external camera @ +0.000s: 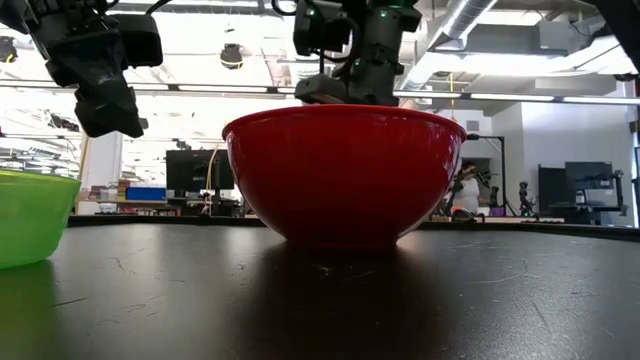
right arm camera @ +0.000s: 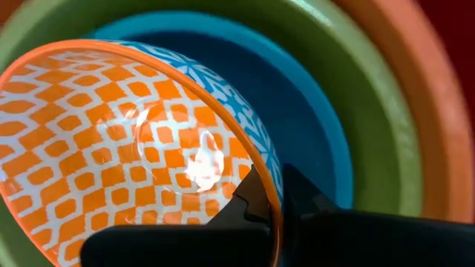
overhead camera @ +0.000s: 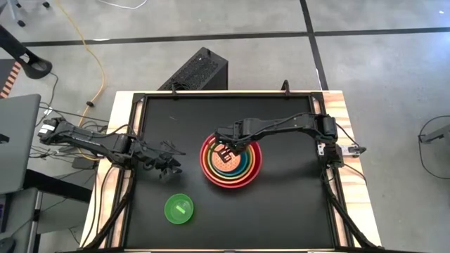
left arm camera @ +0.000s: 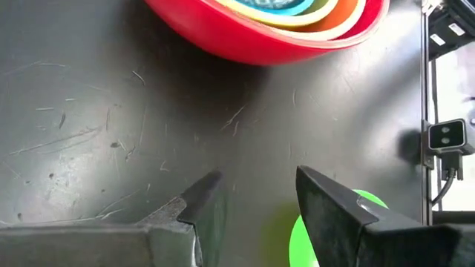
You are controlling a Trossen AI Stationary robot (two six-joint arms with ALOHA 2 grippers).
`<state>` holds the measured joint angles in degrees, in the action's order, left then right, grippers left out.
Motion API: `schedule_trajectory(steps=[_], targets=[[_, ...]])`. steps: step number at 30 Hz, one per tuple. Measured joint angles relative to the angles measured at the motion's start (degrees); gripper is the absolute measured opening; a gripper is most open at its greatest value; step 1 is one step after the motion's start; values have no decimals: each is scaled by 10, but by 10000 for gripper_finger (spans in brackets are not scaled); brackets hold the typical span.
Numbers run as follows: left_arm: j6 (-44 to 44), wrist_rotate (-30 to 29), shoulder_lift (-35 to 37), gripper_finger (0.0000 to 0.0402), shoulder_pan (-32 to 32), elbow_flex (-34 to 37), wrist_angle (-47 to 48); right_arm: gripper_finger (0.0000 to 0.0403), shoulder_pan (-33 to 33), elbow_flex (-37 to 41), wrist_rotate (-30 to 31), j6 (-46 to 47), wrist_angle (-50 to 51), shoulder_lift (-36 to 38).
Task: Nest bowls inside each other
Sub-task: Stack the yellow bowl on top of the blue bowl
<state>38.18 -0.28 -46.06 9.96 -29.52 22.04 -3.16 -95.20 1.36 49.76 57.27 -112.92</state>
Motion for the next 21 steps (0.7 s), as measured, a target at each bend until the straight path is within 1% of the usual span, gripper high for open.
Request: schedule_trajectory(steps=[3,5,13,17,21], targets=[[2,0,0,150,0,0,0,14,0,0,14,-4,5,2],[2,0,0,150,0,0,0,28,1,0,15,-7,13,2],[8,1,0,150,0,0,0,115,5,0,16,-15,42,4],[15,22,0,150,0,0,0,158,5,0,15,-32,63,6],[10,53,0,150,1,0,0,186,5,-17,16,-34,102,12]])
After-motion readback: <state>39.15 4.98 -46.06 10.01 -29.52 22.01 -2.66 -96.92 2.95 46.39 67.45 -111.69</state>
